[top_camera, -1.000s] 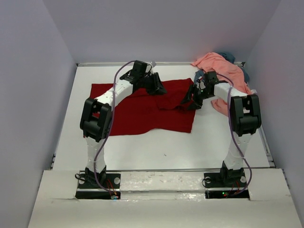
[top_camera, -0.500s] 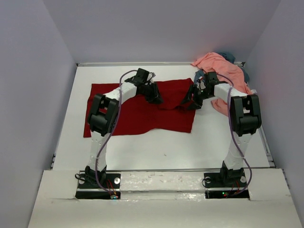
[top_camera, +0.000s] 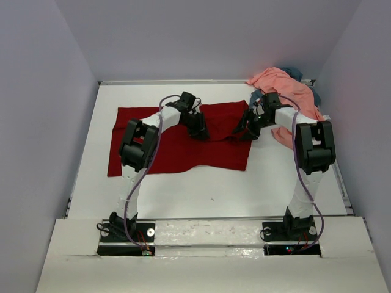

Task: Fold and stack the t-shirts
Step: Fold the flattened tshirt in 1/3 of the way

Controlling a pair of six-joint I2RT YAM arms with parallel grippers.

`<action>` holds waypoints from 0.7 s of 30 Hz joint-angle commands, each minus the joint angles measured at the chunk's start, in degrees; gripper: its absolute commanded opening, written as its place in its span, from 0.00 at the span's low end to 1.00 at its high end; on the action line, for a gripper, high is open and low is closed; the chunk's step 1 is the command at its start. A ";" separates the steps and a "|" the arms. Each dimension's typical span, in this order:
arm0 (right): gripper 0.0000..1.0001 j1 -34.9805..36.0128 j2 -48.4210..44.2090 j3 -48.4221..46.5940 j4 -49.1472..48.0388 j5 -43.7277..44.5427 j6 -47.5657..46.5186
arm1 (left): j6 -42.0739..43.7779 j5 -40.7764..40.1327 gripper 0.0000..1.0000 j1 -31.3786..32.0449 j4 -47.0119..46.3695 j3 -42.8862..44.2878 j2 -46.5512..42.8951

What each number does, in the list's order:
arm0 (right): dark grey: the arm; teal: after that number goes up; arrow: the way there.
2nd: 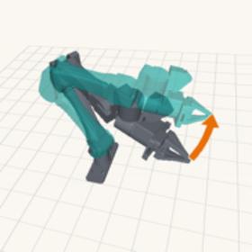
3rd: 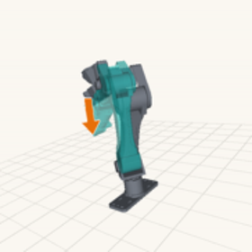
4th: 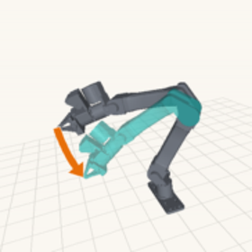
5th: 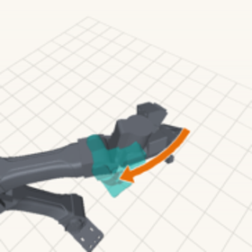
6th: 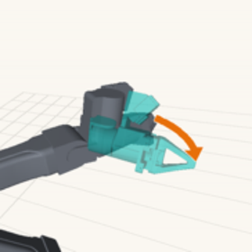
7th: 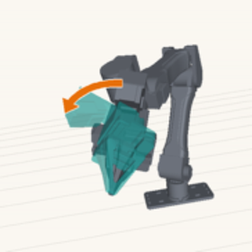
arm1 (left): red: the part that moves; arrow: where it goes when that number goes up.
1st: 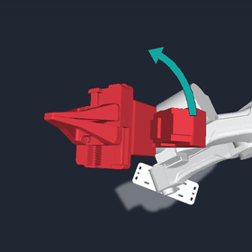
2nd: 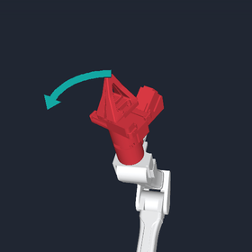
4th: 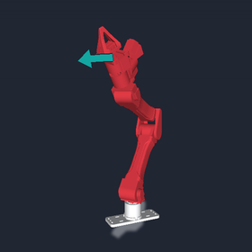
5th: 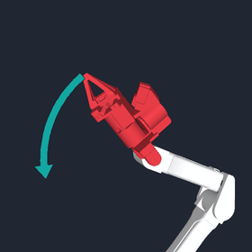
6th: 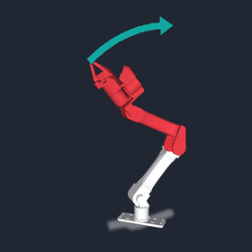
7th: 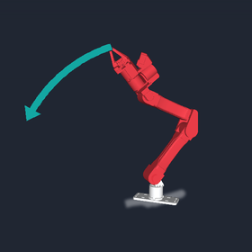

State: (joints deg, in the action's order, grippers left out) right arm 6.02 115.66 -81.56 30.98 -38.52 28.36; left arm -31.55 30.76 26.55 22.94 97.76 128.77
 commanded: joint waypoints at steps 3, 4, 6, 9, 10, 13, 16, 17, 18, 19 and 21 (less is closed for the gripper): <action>0.59 -0.31 1.68 -1.06 -1.98 -0.06 0.73 | 1.40 -0.53 0.43 0.53 3.69 4.11 0.43; 0.59 -0.31 1.85 -0.88 -1.98 -0.06 0.65 | 1.40 -0.62 0.43 0.53 3.95 4.28 0.43; 0.59 0.30 2.12 -0.36 -2.07 0.29 0.38 | 1.40 -0.97 0.43 0.53 4.39 4.64 0.52; 0.49 0.31 2.38 -0.09 -2.15 0.90 0.29 | 1.67 -1.41 0.43 0.53 4.83 4.99 0.78; 0.41 0.31 2.47 -0.09 -2.24 1.08 0.21 | 1.67 -1.50 0.43 0.53 5.18 5.16 0.78; 0.21 0.31 2.82 -0.71 -2.07 1.52 -0.06 | 1.75 -1.93 0.43 0.53 5.89 5.43 0.78; 0.03 0.31 2.91 -1.23 -2.07 1.78 0.03 | 1.84 -2.29 0.43 0.53 6.41 5.69 0.78; 0.00 0.31 2.91 -1.41 -1.98 1.87 0.03 | 1.84 -2.46 0.43 0.61 6.68 5.95 0.87; 0.00 0.31 2.91 -1.76 -1.80 2.05 -0.32 | 1.93 -2.72 0.43 0.53 6.94 6.22 0.78; 0.00 0.31 2.82 -2.11 -1.19 2.14 -0.50 | 2.02 -2.73 0.43 0.53 7.03 6.31 0.87; 0.00 0.31 2.91 -2.99 -0.14 2.49 -1.72 | 1.93 -2.81 0.43 0.53 7.12 6.40 0.87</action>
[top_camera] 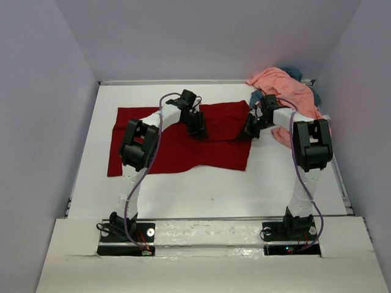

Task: Fold and stack the t-shirts
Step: Fold the flattened tshirt in 1/3 of the way

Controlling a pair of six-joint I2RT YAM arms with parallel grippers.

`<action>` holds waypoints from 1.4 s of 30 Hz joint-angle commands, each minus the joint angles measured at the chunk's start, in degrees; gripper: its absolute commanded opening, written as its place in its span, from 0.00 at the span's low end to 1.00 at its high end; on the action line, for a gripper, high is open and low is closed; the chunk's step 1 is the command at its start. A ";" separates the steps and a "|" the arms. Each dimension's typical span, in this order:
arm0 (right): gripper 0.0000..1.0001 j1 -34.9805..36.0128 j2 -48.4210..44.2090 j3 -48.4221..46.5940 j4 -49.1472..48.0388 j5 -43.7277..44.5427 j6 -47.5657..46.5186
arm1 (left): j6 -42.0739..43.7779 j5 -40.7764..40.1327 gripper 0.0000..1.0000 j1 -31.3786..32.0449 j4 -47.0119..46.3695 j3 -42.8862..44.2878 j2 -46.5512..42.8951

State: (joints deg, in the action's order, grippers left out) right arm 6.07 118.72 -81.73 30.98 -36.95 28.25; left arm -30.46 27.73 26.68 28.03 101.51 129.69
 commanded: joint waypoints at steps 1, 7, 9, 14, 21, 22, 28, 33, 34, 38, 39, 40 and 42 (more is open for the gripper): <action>0.00 0.26 -0.06 -3.86 1.00 0.91 -2.05 | 0.84 0.22 0.43 0.48 2.11 2.81 0.21; 0.18 0.26 1.87 -8.61 6.36 -0.31 -5.48 | 0.84 -0.04 0.43 0.74 3.08 4.04 1.27; 0.29 0.26 1.61 -8.88 6.37 -0.84 -5.49 | 0.84 -0.48 0.43 0.92 3.34 4.48 1.62; 0.36 0.26 1.52 -9.23 6.37 -1.72 -5.05 | 1.01 -1.10 0.40 1.53 4.31 5.54 3.11; 0.42 0.26 1.08 -9.15 6.55 -1.20 -5.31 | 1.36 -1.27 0.00 1.71 4.58 5.54 3.55; 0.50 0.26 0.73 -8.80 6.90 -1.02 -5.40 | 1.37 -1.44 0.00 1.63 4.75 5.71 3.47; 0.61 -1.04 -0.68 -5.46 7.08 -1.63 -4.44 | 1.72 -2.06 0.00 1.71 5.63 6.42 3.29; 0.60 -3.77 -4.53 -0.63 2.61 -6.90 0.91 | 1.80 -2.06 0.00 1.71 5.81 6.42 3.12; 0.58 -3.78 -5.33 1.73 1.72 -7.43 2.15 | 1.81 -2.06 0.00 1.71 5.81 6.42 2.94; 0.56 -4.31 -9.72 7.63 -7.15 -9.37 8.82 | 1.63 -2.41 0.00 1.71 5.19 5.89 2.06; 0.56 -4.31 -10.69 8.77 -8.73 -9.46 11.71 | 1.63 -2.50 0.00 1.71 5.10 5.80 1.89; 0.54 -4.31 -12.26 10.44 -11.36 -9.37 13.13 | 1.63 -2.59 0.00 1.71 5.02 5.71 1.71; 0.51 -4.31 -13.33 12.20 -14.01 -10.07 17.18 | 1.63 -2.67 0.00 1.71 5.10 5.63 1.53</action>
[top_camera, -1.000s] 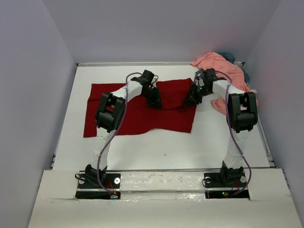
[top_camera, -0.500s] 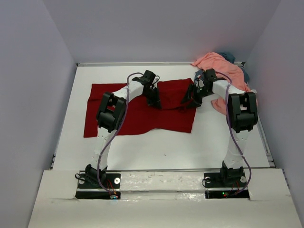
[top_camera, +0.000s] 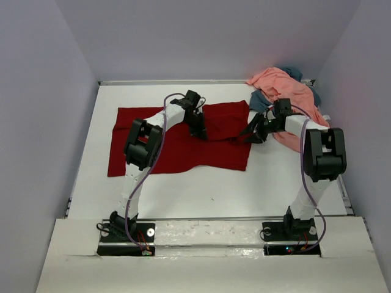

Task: Fold and stack the t-shirts
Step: Fold the flattened tshirt in 1/3 of the way

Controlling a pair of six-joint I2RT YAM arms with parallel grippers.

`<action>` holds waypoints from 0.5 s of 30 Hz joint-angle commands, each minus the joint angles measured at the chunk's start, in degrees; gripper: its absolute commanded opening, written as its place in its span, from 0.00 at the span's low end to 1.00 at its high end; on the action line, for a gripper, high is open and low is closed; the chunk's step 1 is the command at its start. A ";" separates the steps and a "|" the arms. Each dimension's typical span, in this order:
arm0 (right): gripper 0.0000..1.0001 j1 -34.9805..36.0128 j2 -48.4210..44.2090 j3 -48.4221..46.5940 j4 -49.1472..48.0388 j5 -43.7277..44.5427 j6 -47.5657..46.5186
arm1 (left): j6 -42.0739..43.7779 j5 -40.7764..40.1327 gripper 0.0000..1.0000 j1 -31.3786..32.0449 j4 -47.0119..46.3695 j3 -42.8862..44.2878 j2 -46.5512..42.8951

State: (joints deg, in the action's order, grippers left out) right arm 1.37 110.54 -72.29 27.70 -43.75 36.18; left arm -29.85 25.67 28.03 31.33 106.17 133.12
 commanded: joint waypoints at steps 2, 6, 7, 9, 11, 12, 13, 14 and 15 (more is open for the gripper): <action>0.45 0.39 -6.38 5.22 -14.24 -4.15 12.93 | 1.02 -0.62 0.00 0.27 1.80 0.79 -2.07; 0.41 0.39 -7.97 13.21 -24.01 -5.04 20.93 | 1.37 -0.71 0.00 0.36 1.98 0.44 -2.25; 0.41 0.39 -8.32 14.19 -24.62 -4.68 21.38 | 1.28 -0.71 0.00 0.36 2.15 0.35 -2.34; 0.41 0.39 -9.46 15.60 -25.07 -4.07 22.08 | 1.37 -0.80 0.00 0.36 2.07 0.27 -2.51; 0.41 0.39 -10.69 18.14 -26.03 -2.75 23.22 | 1.28 -0.80 0.00 0.27 2.15 0.18 -2.60; 0.41 0.39 -12.26 19.37 -26.12 -1.27 23.75 | 1.19 -0.80 0.00 0.27 2.15 0.00 -2.78; 0.41 1.00 -13.15 19.38 -25.95 -0.04 22.89 | 1.11 -0.80 0.00 0.27 2.15 0.00 -2.78; 0.41 1.53 -13.85 17.73 -21.16 1.80 20.88 | 1.19 -0.80 0.00 0.36 2.15 0.09 -2.86; 0.41 3.10 -13.95 15.54 -16.94 6.87 14.24 | 1.02 -0.80 0.00 0.27 2.15 0.09 -3.04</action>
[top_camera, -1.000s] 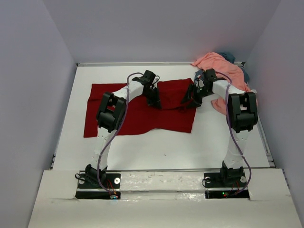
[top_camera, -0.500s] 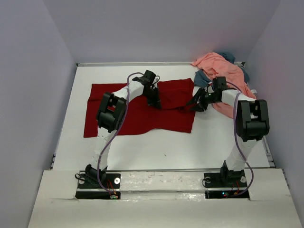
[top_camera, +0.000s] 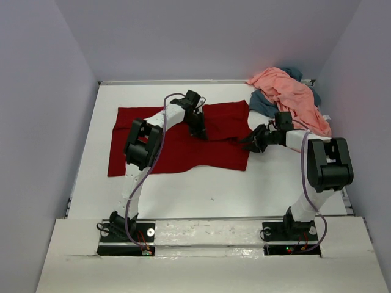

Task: Fold and stack the t-shirts
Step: Fold the flattened tshirt in 1/3 of the way

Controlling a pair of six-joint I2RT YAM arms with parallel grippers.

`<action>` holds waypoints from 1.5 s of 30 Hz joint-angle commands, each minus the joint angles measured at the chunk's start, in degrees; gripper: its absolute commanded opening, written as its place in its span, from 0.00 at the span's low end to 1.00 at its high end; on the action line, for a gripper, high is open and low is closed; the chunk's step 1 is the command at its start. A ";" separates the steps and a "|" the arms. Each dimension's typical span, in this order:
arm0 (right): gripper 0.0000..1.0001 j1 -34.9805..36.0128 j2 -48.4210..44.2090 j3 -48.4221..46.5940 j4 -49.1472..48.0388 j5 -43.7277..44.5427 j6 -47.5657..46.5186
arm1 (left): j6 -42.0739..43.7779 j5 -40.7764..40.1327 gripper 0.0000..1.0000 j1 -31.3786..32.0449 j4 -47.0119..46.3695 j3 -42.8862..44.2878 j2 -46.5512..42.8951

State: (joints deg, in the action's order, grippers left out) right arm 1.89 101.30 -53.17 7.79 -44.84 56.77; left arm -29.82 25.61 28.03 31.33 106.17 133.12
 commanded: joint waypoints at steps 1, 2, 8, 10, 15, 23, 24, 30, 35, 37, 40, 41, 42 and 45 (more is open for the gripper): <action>0.41 3.72 -4.53 -6.05 6.50 10.88 -10.15 | 1.08 -0.82 0.00 0.18 2.15 0.09 -3.13; 0.41 4.87 -4.09 -10.86 13.23 14.13 -13.50 | 1.00 -1.08 0.00 0.18 2.24 0.09 -3.13; 0.46 12.34 -7.68 -14.34 18.93 33.48 -28.37 | 1.43 -1.08 0.00 0.18 2.24 -0.26 -3.48; 0.47 12.87 -9.18 -12.06 17.88 38.58 -30.75 | 1.61 -1.26 0.00 0.18 2.24 -0.52 -3.74; 0.46 14.28 -16.02 -3.36 10.33 53.68 -32.96 | 2.31 -1.79 0.00 0.18 2.07 -1.23 -4.10; 0.45 15.78 -18.51 8.33 -3.82 56.97 -31.90 | 2.49 -1.61 0.00 -0.43 0.31 -2.99 -5.06; 0.45 16.30 -18.24 10.00 -6.97 57.06 -31.81 | 2.58 -1.70 0.00 -0.52 0.22 -2.99 -5.15; 0.45 17.35 -15.96 10.72 -15.00 54.68 -33.30 | 3.46 -1.87 0.00 -1.05 0.57 -1.67 -5.15; 0.44 19.20 -14.81 8.08 -14.91 53.72 -34.89 | 3.63 -2.14 0.00 -1.31 1.10 -1.23 -5.15; 0.44 19.20 -14.11 6.86 -14.65 53.28 -35.24 | 3.37 -2.14 0.00 -1.40 0.92 -1.23 -5.06; 0.44 20.35 -13.15 5.19 -13.86 52.58 -35.24 | 3.11 -2.05 0.00 -1.40 0.92 -0.88 -4.80; 0.44 21.04 -13.05 4.92 -13.60 52.57 -35.24 | 3.02 -2.05 0.00 -1.40 0.92 -0.70 -4.80; 0.44 21.57 -12.88 4.65 -13.59 52.49 -35.15 | 3.02 -1.96 0.00 -1.40 1.01 -0.61 -4.63; 0.44 21.58 -11.74 3.60 -13.68 52.22 -34.63 | 3.02 -1.96 0.00 -1.49 1.01 -0.18 -4.45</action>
State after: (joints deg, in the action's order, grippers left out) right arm 22.68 88.66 -46.63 -3.05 7.53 22.61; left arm -27.81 24.38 27.14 30.59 104.09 131.59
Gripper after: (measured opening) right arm 0.446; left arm 0.018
